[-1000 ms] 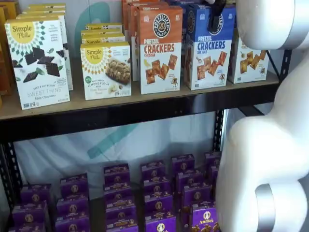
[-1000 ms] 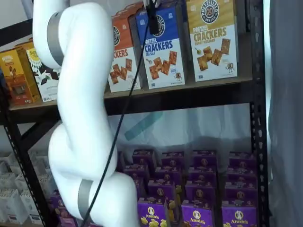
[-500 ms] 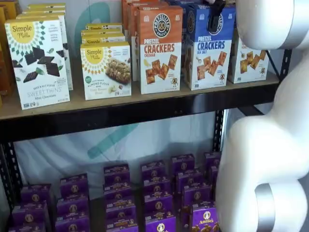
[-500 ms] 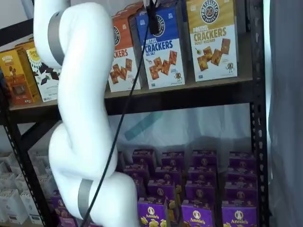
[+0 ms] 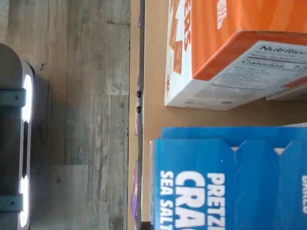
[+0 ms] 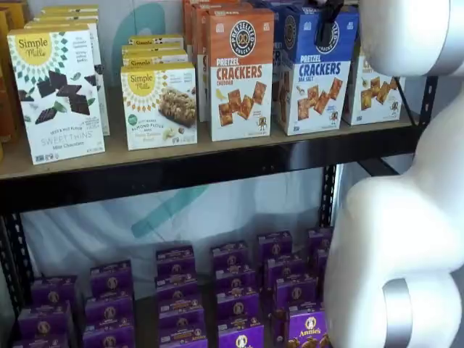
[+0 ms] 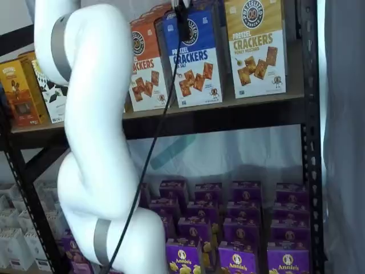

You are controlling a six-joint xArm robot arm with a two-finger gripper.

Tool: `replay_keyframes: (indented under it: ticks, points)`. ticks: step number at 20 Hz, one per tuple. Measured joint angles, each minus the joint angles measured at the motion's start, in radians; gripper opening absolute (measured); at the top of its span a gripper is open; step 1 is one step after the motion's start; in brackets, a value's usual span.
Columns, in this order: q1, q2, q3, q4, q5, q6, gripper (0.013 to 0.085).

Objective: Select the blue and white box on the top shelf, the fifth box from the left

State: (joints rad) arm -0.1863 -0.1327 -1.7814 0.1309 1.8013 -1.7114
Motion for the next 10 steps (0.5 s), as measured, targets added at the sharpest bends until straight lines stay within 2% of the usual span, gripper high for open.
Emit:
replay_keyframes:
  ticks: [1, 3, 10]
  points:
    - [-0.001, -0.002, 0.001, 0.001, 0.001, 0.000, 0.0650]
    - [0.001, -0.005, 0.002, -0.002, 0.005, 0.000, 0.0570]
    - [-0.006, -0.002, -0.019, 0.016, 0.043, 0.003, 0.0570]
